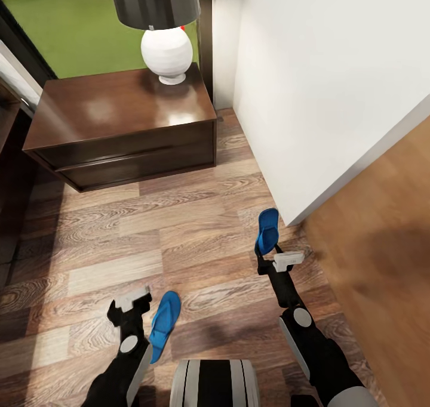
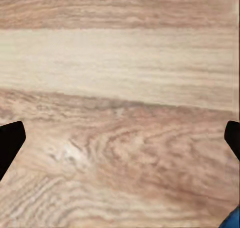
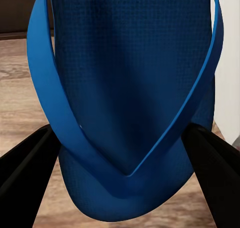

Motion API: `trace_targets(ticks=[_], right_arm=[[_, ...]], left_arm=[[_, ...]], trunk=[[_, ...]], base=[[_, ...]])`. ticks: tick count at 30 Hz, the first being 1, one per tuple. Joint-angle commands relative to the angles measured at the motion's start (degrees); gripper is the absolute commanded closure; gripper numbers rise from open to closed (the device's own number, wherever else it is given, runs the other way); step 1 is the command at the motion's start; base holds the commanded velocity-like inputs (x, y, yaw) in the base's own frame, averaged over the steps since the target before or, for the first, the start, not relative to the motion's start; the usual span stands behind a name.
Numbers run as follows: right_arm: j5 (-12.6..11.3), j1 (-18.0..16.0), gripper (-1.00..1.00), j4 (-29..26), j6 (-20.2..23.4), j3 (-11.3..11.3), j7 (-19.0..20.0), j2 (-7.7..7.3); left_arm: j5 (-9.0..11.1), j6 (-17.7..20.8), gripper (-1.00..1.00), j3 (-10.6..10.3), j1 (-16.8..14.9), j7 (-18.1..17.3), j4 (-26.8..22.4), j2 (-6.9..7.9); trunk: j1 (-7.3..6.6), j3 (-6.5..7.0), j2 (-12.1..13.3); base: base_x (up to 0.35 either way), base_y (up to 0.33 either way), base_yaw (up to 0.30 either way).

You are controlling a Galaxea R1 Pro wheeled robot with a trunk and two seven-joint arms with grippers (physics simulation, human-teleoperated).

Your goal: In the bedroom, move the book from the bed onto either nightstand, and place the two sandals side by side next to the bed.

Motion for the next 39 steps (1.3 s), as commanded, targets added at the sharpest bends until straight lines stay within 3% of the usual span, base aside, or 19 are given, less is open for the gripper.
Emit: trace_targets(ticks=[1,4,7,9,12,13,14,16,17,19,20,22,23,26,30,32,33,34,39], right_arm=[[0.04,-0.03,1.00,0.03,-0.14,0.15,-0.39,-0.02],[0.03,-0.05,1.00,0.03,-0.14,0.15,-0.39,-0.07],[0.03,-0.05,1.00,0.03,-0.14,0.15,-0.39,-0.10],[0.03,-0.04,1.00,0.03,-0.14,0.15,-0.35,-0.15],[-0.04,-0.04,1.00,0.03,-0.14,0.15,-0.32,-0.18],[-0.10,-0.05,1.00,0.03,-0.14,0.15,-0.31,-0.18],[-0.12,-0.04,1.00,0.03,-0.14,0.15,-0.31,-0.19],[-0.21,-0.04,1.00,0.03,-0.14,0.15,-0.32,-0.22],[-0.25,-0.04,1.00,0.03,-0.14,0.15,-0.31,-0.25],[-0.26,-0.03,1.00,0.03,-0.14,0.15,-0.31,-0.27],[-0.28,-0.04,1.00,0.03,-0.14,0.15,-0.30,-0.27],[-0.37,-0.06,1.00,0.03,-0.14,0.14,-0.30,-0.35],[-0.40,-0.06,1.00,0.03,-0.14,0.14,-0.30,-0.35],[-0.47,-0.05,1.00,0.03,-0.14,0.15,-0.30,-0.35],[-0.49,-0.03,1.00,0.03,-0.14,0.10,-0.30,-0.36],[-0.50,-0.04,1.00,0.03,-0.14,0.08,-0.30,-0.39],[-0.50,-0.03,1.00,0.03,-0.14,0.07,-0.30,-0.38],[-0.50,-0.03,1.00,0.03,-0.14,0.07,-0.30,-0.38],[-0.50,-0.03,1.00,0.06,-0.14,-0.01,-0.30,-0.37]], left_arm=[[-4.32,-0.31,-1.00,-0.42,-0.01,-0.01,1.81,-0.02],[-9.40,-0.38,-1.00,-0.78,0.00,-0.03,3.66,0.09],[-10.17,-0.49,-1.00,-0.71,0.00,-0.22,4.18,0.21],[-9.44,-0.52,-1.00,-0.43,0.00,-0.19,4.35,0.09],[-4.84,-0.14,-1.00,0.07,0.00,-0.23,4.65,-0.04],[-2.03,0.57,-1.00,0.22,0.00,-0.35,5.28,0.02],[-0.54,1.16,-1.00,0.28,0.00,-0.47,5.69,0.07],[5.58,5.79,-1.00,0.46,-0.14,-1.23,7.25,0.28],[10.31,11.97,-1.00,0.52,-0.24,-2.33,7.77,0.34],[16.46,20.55,-1.00,0.58,-0.30,-4.41,8.07,0.39],[19.14,23.10,-1.00,0.60,-0.32,-5.41,8.11,0.42],[26.38,26.44,-1.00,0.67,-0.34,-8.06,8.12,0.49],[28.51,26.81,-1.00,0.66,-0.34,-8.88,8.12,0.51],[32.01,27.27,-1.00,0.67,-0.35,-10.79,8.17,0.54],[34.55,26.82,-1.00,1.86,-0.35,-12.02,8.19,0.52],[36.57,25.70,-1.00,4.61,-0.35,-12.26,8.10,0.49],[38.34,25.10,-1.00,7.48,-0.35,-12.30,7.46,0.47],[39.20,24.89,-1.00,9.05,-0.35,-12.30,6.61,0.47],[42.64,24.69,-1.00,13.47,0.02,-12.30,-1.74,0.41]], trunk=[[-0.01,-0.03,-0.01],[-0.01,-0.03,-0.01],[-0.01,-0.03,-0.01],[-0.01,-0.03,-0.01],[-0.01,-0.03,-0.01],[-0.01,-0.03,-0.01],[-0.01,-0.03,-0.01],[-0.01,-0.03,-0.01],[-0.01,-0.03,-0.01],[-0.01,-0.03,-0.01],[-0.01,-0.03,-0.01],[-0.01,-0.03,-0.01],[-0.01,-0.03,-0.01],[-0.01,-0.03,-0.01],[-0.01,-0.03,-0.01],[-0.01,-0.03,-0.01],[-0.01,-0.03,-0.01],[-0.01,-0.03,-0.01],[-0.01,-0.03,-0.01]], base=[[0.000,0.000,0.000],[0.000,0.000,0.000],[0.000,0.000,0.000],[0.000,0.000,0.000],[0.000,0.000,0.000],[0.000,0.000,0.000],[0.000,0.000,0.000],[0.000,0.000,0.000],[0.000,0.000,0.000],[0.000,0.000,0.000],[0.000,0.000,0.000],[0.000,0.000,0.000],[0.000,0.000,0.000],[0.000,0.000,0.000],[0.000,0.000,0.000],[0.000,0.000,0.000],[0.000,0.000,0.000],[0.000,0.000,0.000],[0.000,0.000,0.000]])
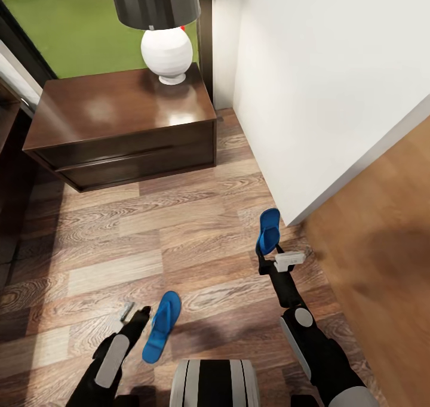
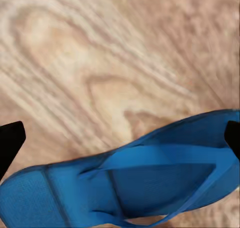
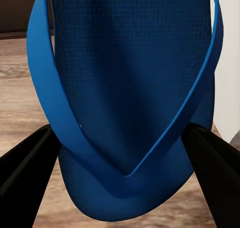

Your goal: In the bedroom, move the book from the bed onto either nightstand, and place the two sandals side by side next to the bed.

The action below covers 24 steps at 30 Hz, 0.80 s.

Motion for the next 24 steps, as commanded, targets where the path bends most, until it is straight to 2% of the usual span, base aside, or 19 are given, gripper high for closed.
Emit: trace_targets(ticks=[1,2,4,7,8,9,11,13,14,15,18,21,24], right_arm=[[0.00,-0.05,1.00,0.06,-0.14,0.16,-0.41,0.00],[0.00,-0.05,1.00,0.06,-0.14,0.18,-0.41,0.02],[0.00,-0.07,1.00,0.07,-0.14,0.16,-0.41,0.04],[0.00,-0.06,1.00,0.06,-0.14,0.14,-0.41,0.10],[0.00,-0.04,1.00,0.07,-0.14,0.14,-0.41,0.12],[0.00,-0.04,1.00,0.07,-0.14,0.14,-0.41,0.14],[0.00,-0.03,1.00,0.08,-0.14,0.14,-0.41,0.14],[0.00,-0.02,1.00,0.08,-0.14,0.14,-0.41,0.15],[0.00,-0.04,1.00,0.08,-0.14,0.14,-0.41,0.15],[0.00,-0.05,1.00,0.08,-0.14,0.14,-0.41,0.17],[0.00,-0.06,1.00,0.08,-0.14,0.14,-0.41,0.17],[0.00,-0.05,1.00,0.08,-0.14,0.14,-0.41,0.15],[0.00,-0.03,1.00,0.08,-0.14,0.14,-0.41,0.15]], left_arm=[[4.28,0.31,-1.00,2.19,0.09,0.21,-2.09,-0.08],[5.36,0.32,-1.00,2.61,0.10,0.20,-2.37,-0.06],[9.37,0.31,-1.00,3.72,0.13,0.20,-3.11,0.03],[13.80,0.25,-1.00,4.69,0.16,0.03,-3.50,0.32],[16.31,0.25,-1.00,5.63,0.19,-0.10,-3.55,0.35],[23.27,0.25,-1.00,8.42,0.21,-0.54,-3.54,0.30],[31.43,0.17,-1.00,11.05,0.23,-1.03,-3.40,0.31],[39.34,0.12,-1.00,12.44,0.24,-1.47,-3.26,0.59],[41.09,0.12,-1.00,12.67,0.22,-1.58,-3.24,0.66],[42.25,0.11,-1.00,12.81,0.23,-1.70,-3.23,0.69],[43.27,0.01,-1.00,12.94,0.24,-1.81,-3.21,0.70],[43.54,-0.07,-1.00,12.97,0.23,-2.05,-3.41,0.65],[43.46,0.00,-1.00,13.01,0.24,-4.61,-3.34,0.74]], trunk=[[-0.01,-0.03,-0.01],[-0.01,-0.03,-0.01],[-0.01,-0.03,-0.01],[-0.01,-0.03,-0.01],[-0.01,-0.03,-0.01],[-0.01,-0.03,-0.01],[-0.01,-0.03,-0.01],[-0.01,-0.03,-0.01],[-0.01,-0.03,-0.01],[-0.01,-0.03,-0.01],[-0.01,-0.03,-0.01],[-0.01,-0.03,-0.01],[-0.01,-0.03,-0.01]], base=[[0.000,0.000,0.000],[0.000,0.000,0.000],[0.000,0.000,0.000],[0.000,0.000,0.000],[0.000,0.000,0.000],[0.000,0.000,0.000],[0.000,0.000,0.000],[0.000,0.000,0.000],[0.000,0.000,0.000],[0.000,0.000,0.000],[0.000,0.000,0.000],[0.000,0.000,0.000],[0.000,0.000,0.000]])
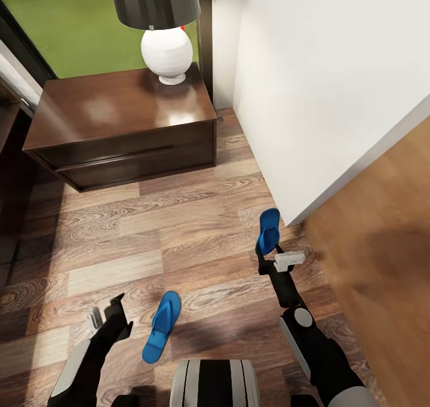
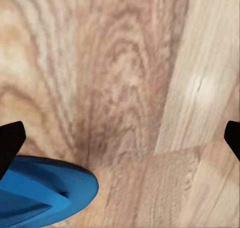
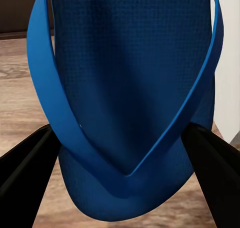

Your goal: In the bedroom, move the book from the bed onto either nightstand, and place the two sandals side by side next to the bed.

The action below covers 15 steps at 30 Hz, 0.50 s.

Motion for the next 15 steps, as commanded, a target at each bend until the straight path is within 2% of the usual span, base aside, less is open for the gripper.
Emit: trace_targets(ticks=[1,8,12,15], right_arm=[[-0.01,-0.04,1.00,0.02,-0.14,0.15,-0.38,-0.03],[-0.01,-0.04,1.00,0.02,-0.14,0.09,-0.38,-0.06],[-0.01,-0.03,1.00,0.02,-0.14,0.07,-0.38,-0.03],[-0.01,-0.07,1.00,0.02,-0.14,0.07,-0.38,-0.03]], left_arm=[[0.42,0.36,-1.00,0.25,-0.03,-0.64,0.00,-0.05],[0.57,0.28,-1.00,0.47,-0.03,-2.57,2.01,-0.06],[0.59,0.49,-1.00,0.19,-0.03,-3.11,1.94,-0.10],[0.49,0.47,-1.00,-0.43,-0.03,-4.97,1.94,-0.18]], trunk=[[-0.01,-0.03,-0.01],[-0.01,-0.03,-0.01],[-0.01,-0.03,-0.01],[-0.01,-0.03,-0.01]], base=[[0.000,0.000,0.000],[0.000,0.000,0.000],[0.000,0.000,0.000],[0.000,0.000,0.000]])
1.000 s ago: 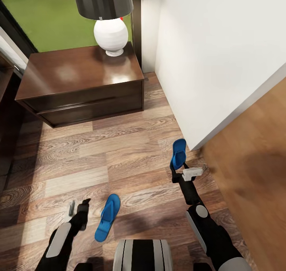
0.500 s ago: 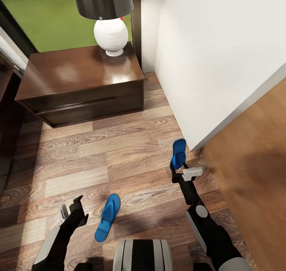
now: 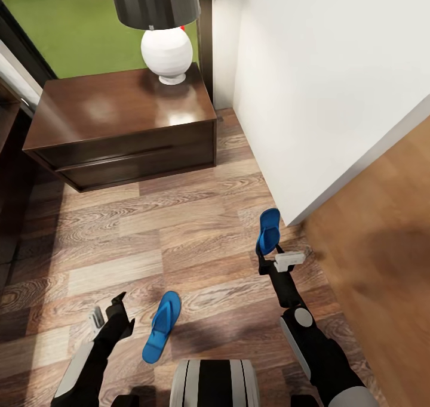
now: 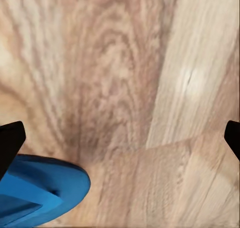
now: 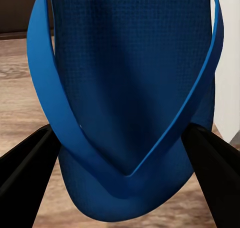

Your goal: In the bedroom, move the book from the bed onto either nightstand, and place the two sandals side by side next to the bed.

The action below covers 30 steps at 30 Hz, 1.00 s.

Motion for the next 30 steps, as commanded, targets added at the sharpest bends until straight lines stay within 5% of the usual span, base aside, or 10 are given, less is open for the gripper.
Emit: trace_targets(ticks=[1,7,11,15,19,21,24,28,30], right_arm=[[-0.01,-0.01,1.00,0.03,-0.14,0.15,-0.40,-0.04],[-0.01,-0.01,1.00,0.03,-0.14,0.15,-0.40,-0.03],[-0.01,0.01,1.00,0.03,-0.14,0.09,-0.40,0.00],[-0.01,-0.02,1.00,0.03,-0.14,0.04,-0.40,0.05],[-0.07,-0.01,1.00,0.03,-0.14,-0.01,-0.40,0.06],[-0.05,-0.02,1.00,0.34,-0.14,-0.02,-0.40,0.10],[-0.03,-0.01,1.00,1.93,-0.14,0.03,-0.40,0.13],[0.39,-0.01,1.00,4.82,-0.14,0.06,-0.40,0.15],[0.52,-0.02,1.00,5.31,-0.14,0.12,-0.40,0.15]], left_arm=[[0.50,0.29,-1.00,-0.15,-0.03,-0.14,-0.07,-0.13],[0.64,-0.69,-1.00,-1.02,-0.03,-0.94,-0.38,-1.53],[1.29,-6.70,-1.00,-1.21,-0.03,-0.53,-1.39,-3.73],[4.31,-9.75,-1.00,-1.20,-0.03,-0.38,-1.62,-4.82],[12.35,-11.15,-1.00,-1.30,-0.03,2.16,-1.52,-4.82],[18.88,-13.21,-1.00,-1.47,-0.03,8.44,-1.76,-4.82],[25.55,-15.95,-1.00,-2.09,-0.03,15.71,-3.48,-4.82],[33.76,-19.66,-1.00,-4.52,-0.03,24.15,-6.61,-4.82],[36.30,-21.07,-1.00,-5.94,-0.03,25.64,-7.06,-4.82]], trunk=[[-0.01,-0.03,-0.01],[-0.01,-0.03,-0.01],[-0.01,-0.03,-0.01],[-0.01,-0.03,-0.01],[-0.01,-0.03,-0.01],[-0.01,-0.03,-0.01],[-0.01,-0.03,-0.01],[-0.01,-0.03,-0.01],[-0.01,-0.03,-0.01]], base=[[0.000,0.000,0.000],[0.000,0.000,0.000],[0.000,0.000,0.000],[0.000,0.000,0.000],[0.000,0.000,0.000],[0.000,0.000,0.000],[0.000,0.000,0.000],[0.000,0.000,0.000],[0.000,0.000,0.000]])
